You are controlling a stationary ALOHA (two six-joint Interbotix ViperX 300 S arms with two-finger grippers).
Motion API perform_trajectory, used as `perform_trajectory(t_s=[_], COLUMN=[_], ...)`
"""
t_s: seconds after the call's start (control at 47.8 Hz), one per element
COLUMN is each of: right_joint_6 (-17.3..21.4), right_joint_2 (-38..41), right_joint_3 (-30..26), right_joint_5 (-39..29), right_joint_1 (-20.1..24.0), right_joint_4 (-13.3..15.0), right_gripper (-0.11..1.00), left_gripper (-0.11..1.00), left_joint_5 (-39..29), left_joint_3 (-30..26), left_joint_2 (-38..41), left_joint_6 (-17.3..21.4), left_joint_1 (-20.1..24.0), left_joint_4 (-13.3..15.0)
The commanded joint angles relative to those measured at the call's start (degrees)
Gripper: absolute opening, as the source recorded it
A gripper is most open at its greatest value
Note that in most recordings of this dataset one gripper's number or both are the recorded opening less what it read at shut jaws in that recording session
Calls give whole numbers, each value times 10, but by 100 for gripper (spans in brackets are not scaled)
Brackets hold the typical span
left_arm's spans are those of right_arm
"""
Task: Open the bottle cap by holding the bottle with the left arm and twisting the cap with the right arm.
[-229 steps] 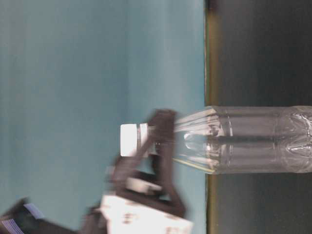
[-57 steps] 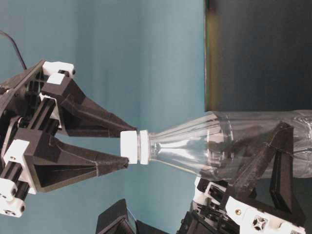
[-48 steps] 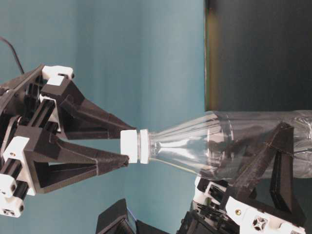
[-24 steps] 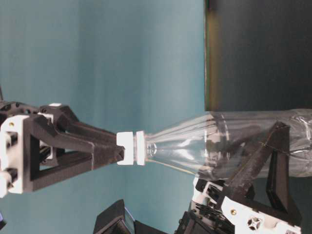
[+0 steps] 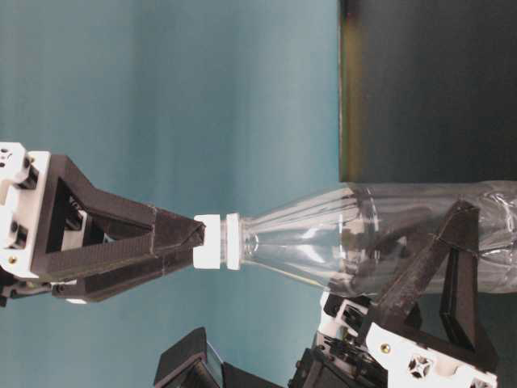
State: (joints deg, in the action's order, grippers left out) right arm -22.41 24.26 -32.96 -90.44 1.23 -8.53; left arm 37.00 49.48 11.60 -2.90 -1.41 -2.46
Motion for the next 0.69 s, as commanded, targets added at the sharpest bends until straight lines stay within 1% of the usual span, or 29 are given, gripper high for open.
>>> perform_trajectory(t_s=[0.0,0.063,0.146,0.335,0.481,0.669], right_joint_6=[-25,-32,-30,-27,-26,-8], right_joint_2=[-6,-6,-6,-7,-12,-20], right_joint_3=[-9,-8,-8,-4,11,27], right_joint_5=[4,4,5,6,13,32], right_joint_1=[6,9,11,11,11,11], right_joint_4=[4,11,18,18,18,18], right_gripper=[37,37,37,37,37,37], left_gripper=[80,80,80,80,80,80], left_joint_5=[-6,-6,-6,-6,-6,-8], left_joint_3=[-1,-1,-1,-1,0,1], left_joint_2=[2,2,2,2,2,1], left_joint_6=[0,1,1,0,1,1], left_joint_1=[-3,-3,-3,-2,-2,-2], left_joint_4=[-2,-2,-2,-1,-2,-2])
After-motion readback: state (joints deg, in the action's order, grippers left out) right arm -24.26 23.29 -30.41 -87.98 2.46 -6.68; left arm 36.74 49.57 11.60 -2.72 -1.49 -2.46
